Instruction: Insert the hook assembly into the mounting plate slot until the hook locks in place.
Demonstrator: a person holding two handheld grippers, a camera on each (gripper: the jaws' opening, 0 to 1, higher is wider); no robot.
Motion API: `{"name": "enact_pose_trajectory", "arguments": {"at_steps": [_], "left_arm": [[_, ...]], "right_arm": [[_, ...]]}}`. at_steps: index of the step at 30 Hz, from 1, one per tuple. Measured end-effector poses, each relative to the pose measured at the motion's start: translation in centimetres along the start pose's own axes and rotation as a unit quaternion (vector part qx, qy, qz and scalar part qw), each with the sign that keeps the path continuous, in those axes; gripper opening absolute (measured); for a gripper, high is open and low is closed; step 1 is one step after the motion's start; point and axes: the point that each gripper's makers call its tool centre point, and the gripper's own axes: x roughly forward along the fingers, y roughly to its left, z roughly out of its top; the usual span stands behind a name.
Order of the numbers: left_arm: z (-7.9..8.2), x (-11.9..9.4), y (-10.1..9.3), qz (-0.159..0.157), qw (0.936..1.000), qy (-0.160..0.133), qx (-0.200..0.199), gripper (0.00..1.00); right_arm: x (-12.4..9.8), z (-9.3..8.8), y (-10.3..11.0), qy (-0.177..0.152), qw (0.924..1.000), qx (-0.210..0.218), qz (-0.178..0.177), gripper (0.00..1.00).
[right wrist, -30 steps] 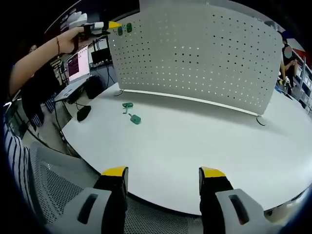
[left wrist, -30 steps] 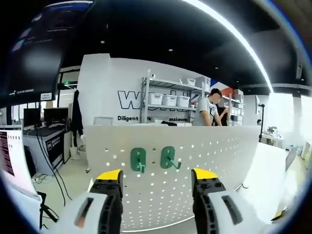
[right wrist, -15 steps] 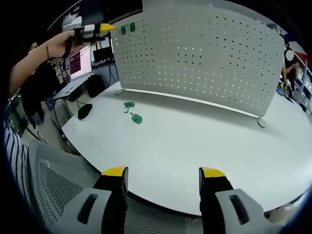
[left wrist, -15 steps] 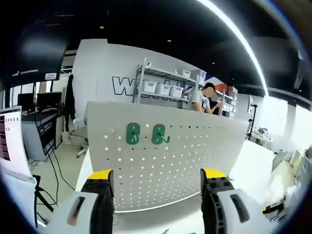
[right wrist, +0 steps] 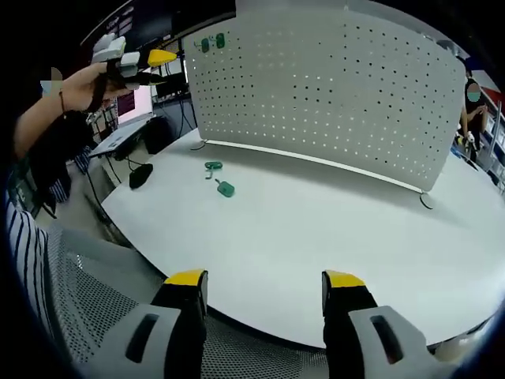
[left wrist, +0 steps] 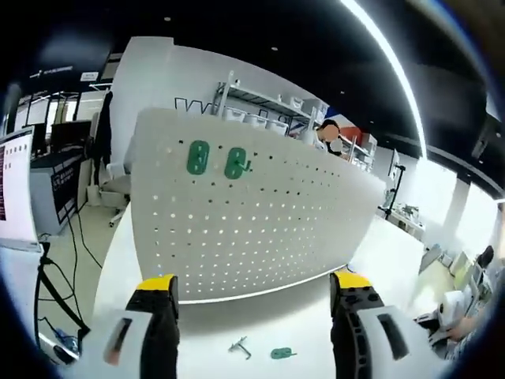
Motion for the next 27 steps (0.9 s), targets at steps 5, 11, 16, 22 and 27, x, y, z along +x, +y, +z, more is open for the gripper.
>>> {"name": "enact_pose_trajectory", "arguments": {"at_steps": [5,11,16,22,27], "left_arm": [[-1.9,-0.7,-1.1,-0.011,0.9997,0.017,-0.012,0.84],[-3.7,-1.9,-2.6,-0.019,0.9992,0.026,-0.022,0.84],[-5.2,-2.7,-3.5,-0.025,0.9985,0.041,-0.028,0.87],[-6.7,-3.4,-4.1,-0.028,0.9973,0.054,-0.041,0.89],[-8.2,-3.9,-5.0,-0.03,0.9963,0.07,-0.039,0.91]], "right_arm": [[0.0,-0.1,0.2,0.003,1.0,-0.003,0.005,0.55],[0.1,-0.2,0.5,0.007,0.9999,-0.009,0.009,0.55],[0.1,-0.3,0.5,0.009,0.9998,-0.011,0.01,0.55],[0.0,-0.2,0.5,0.007,0.9998,-0.014,0.009,0.55],[0.0,-0.2,0.6,0.007,0.9998,-0.018,0.009,0.55]]}}
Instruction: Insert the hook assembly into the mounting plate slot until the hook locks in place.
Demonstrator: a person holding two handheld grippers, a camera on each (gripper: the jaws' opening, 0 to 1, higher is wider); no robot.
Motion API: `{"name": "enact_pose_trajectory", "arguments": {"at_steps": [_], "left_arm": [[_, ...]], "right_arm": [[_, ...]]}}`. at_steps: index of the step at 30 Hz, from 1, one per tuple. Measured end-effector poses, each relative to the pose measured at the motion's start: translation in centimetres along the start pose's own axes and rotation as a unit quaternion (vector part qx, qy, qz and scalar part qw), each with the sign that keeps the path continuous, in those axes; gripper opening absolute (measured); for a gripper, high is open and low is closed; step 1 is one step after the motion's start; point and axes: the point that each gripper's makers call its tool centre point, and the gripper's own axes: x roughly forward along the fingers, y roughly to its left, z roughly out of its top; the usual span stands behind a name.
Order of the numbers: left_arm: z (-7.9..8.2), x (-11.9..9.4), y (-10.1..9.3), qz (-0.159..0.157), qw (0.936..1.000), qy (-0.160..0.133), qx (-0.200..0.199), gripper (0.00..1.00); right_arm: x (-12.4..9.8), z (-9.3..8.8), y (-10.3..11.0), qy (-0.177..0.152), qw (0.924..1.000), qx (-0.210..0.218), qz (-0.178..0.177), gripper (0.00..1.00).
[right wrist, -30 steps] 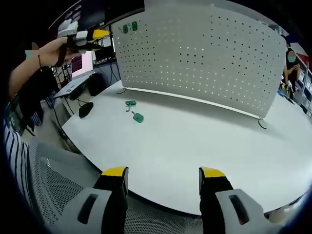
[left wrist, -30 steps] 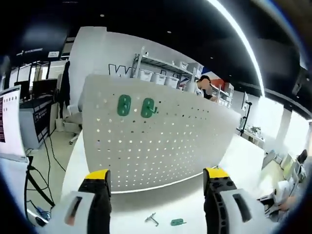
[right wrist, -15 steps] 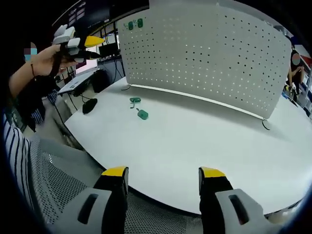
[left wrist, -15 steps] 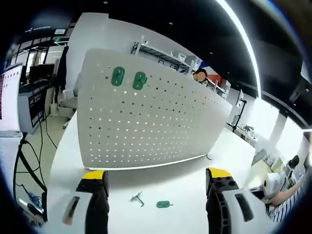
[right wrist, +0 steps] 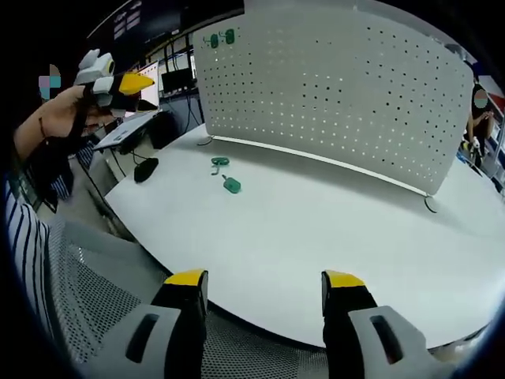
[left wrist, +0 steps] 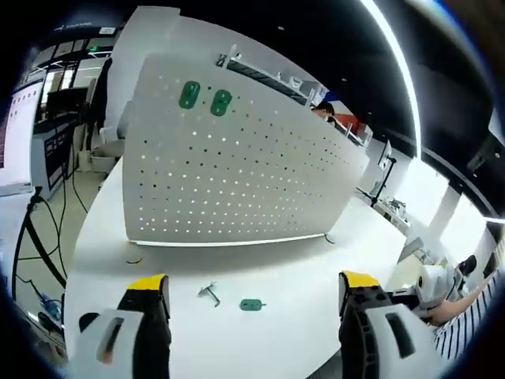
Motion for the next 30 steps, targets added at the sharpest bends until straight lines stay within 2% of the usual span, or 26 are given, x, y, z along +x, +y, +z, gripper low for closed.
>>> {"name": "enact_pose_trajectory", "arguments": {"at_steps": [9,14,17,22,30], "left_arm": [[-2.7,-0.1,-2.6,-0.016,0.9995,0.019,-0.02,0.93],[-3.6,-0.4,-2.8,-0.013,0.9992,0.024,-0.029,0.94],[-4.4,-0.8,-2.5,-0.002,0.9993,0.035,-0.014,0.94],[-5.3,-1.3,-2.1,0.009,0.9989,0.041,-0.02,0.95],[-7.0,-1.5,-3.0,0.004,0.9981,0.055,-0.029,0.98]], "right_arm": [[-0.1,-0.1,0.2,0.001,1.0,-0.007,0.002,0.55],[0.0,-0.1,0.5,0.001,0.9999,-0.01,0.007,0.55],[0.0,-0.1,0.6,0.002,0.9999,-0.012,0.009,0.55],[-0.1,-0.1,0.6,0.001,0.9999,-0.013,0.009,0.55],[0.0,-0.3,0.8,0.007,0.9997,-0.018,0.012,0.55]]}}
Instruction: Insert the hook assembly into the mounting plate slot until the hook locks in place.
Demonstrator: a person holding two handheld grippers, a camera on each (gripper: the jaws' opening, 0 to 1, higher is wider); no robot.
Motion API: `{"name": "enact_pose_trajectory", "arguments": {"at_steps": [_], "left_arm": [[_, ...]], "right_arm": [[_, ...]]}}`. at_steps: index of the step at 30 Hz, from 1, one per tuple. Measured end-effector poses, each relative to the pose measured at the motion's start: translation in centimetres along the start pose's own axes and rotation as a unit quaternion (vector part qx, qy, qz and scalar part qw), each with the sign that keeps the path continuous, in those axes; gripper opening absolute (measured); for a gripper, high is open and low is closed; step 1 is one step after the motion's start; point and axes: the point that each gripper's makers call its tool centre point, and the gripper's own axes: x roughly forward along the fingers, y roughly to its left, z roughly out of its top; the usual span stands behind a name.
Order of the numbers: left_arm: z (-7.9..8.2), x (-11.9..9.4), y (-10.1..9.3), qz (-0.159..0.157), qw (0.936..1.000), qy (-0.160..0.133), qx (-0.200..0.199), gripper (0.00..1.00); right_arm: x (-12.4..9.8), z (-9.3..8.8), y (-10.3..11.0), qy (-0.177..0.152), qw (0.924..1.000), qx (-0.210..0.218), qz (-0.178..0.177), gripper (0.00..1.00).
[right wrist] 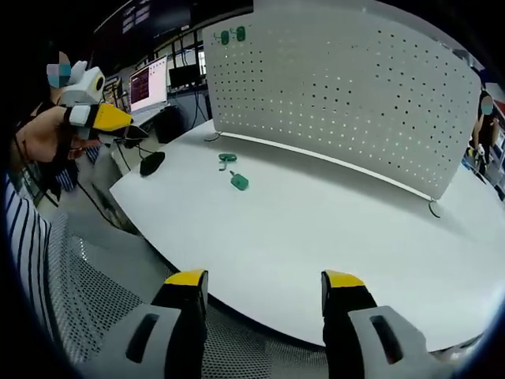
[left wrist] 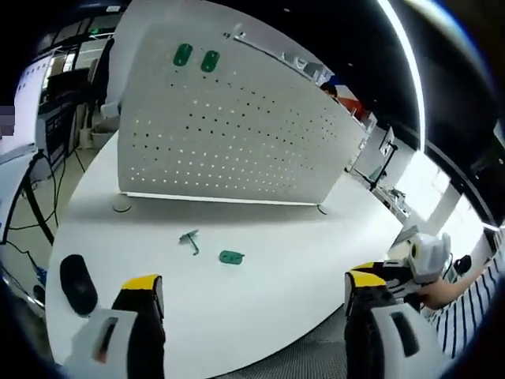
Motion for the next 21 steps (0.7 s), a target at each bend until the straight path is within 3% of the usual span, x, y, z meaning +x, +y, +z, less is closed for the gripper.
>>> {"name": "enact_pose_trajectory", "arguments": {"at_steps": [21], "left_arm": [[-2.4,-2.1,1.7,0.025,0.9995,-0.007,-0.019,1.0]], "right_arm": [[0.0,0.0,1.6,0.014,0.9994,-0.025,0.022,0.55]]}}
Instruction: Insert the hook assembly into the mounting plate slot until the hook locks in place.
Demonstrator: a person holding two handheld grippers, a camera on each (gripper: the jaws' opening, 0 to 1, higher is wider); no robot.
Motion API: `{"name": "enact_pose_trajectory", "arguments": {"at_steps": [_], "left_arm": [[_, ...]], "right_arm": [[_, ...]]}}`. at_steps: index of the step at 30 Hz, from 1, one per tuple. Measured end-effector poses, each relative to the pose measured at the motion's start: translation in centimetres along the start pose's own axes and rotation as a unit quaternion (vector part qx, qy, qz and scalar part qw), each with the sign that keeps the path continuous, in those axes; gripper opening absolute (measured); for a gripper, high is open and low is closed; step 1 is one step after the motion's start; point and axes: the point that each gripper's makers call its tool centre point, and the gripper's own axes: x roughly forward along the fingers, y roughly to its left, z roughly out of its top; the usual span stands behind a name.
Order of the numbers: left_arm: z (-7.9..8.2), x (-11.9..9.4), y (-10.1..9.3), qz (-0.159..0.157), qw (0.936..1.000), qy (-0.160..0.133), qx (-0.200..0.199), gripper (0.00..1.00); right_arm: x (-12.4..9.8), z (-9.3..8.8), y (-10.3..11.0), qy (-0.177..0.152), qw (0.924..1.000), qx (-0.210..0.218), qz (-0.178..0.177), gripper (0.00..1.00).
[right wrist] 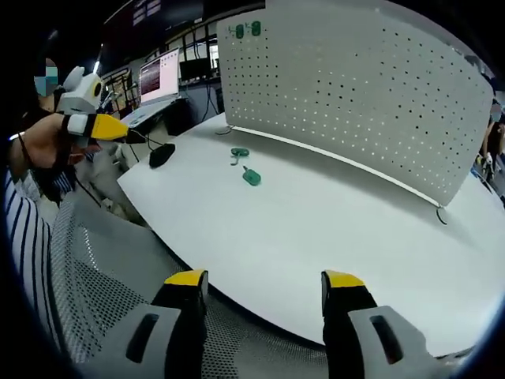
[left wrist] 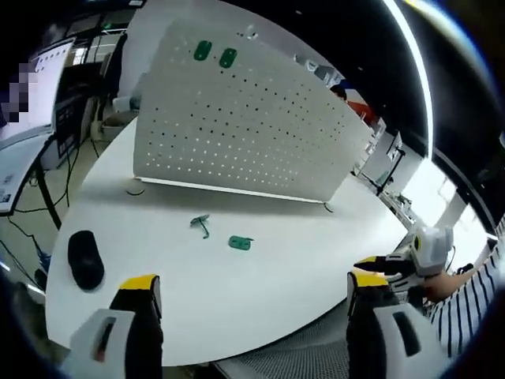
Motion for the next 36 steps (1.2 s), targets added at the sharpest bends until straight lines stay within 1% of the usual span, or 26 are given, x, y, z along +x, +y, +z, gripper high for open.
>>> {"name": "enact_pose_trajectory", "arguments": {"at_steps": [3,7,14,18,21,27,33,36], "left_arm": [[-0.5,-0.3,0.6,0.005,1.0,0.003,-0.001,1.0],[-0.9,-0.3,1.0,0.015,0.9997,0.012,0.017,1.0],[-0.2,0.1,1.3,0.017,0.9997,0.007,0.013,1.0],[-0.3,0.3,1.4,0.02,0.9993,0.019,0.025,1.0],[-0.3,0.3,1.5,0.018,0.9993,0.021,0.023,1.0],[-0.6,0.7,2.0,0.02,0.9992,0.028,0.019,1.0],[-0.6,1.1,2.2,0.019,0.9993,0.031,0.009,1.0],[-0.5,1.1,2.6,0.022,0.9992,0.033,0.008,1.0]], "right_arm": [[-0.1,0.2,0.4,0.001,1.0,-0.006,0.004,0.55],[0.1,1.0,0.6,0.0,0.9999,-0.014,0.008,0.55],[1.7,4.1,1.1,-0.015,0.9989,-0.034,0.027,0.53],[3.1,6.0,1.3,-0.023,0.998,-0.042,0.041,0.52],[4.3,7.4,1.6,-0.028,0.9972,-0.045,0.054,0.51],[6.4,9.4,2.1,-0.033,0.9956,-0.053,0.07,0.48],[9.3,11.8,3.1,-0.036,0.9934,-0.057,0.093,0.45],[10.6,12.6,3.5,-0.036,0.9929,-0.052,0.1,0.43]]}}
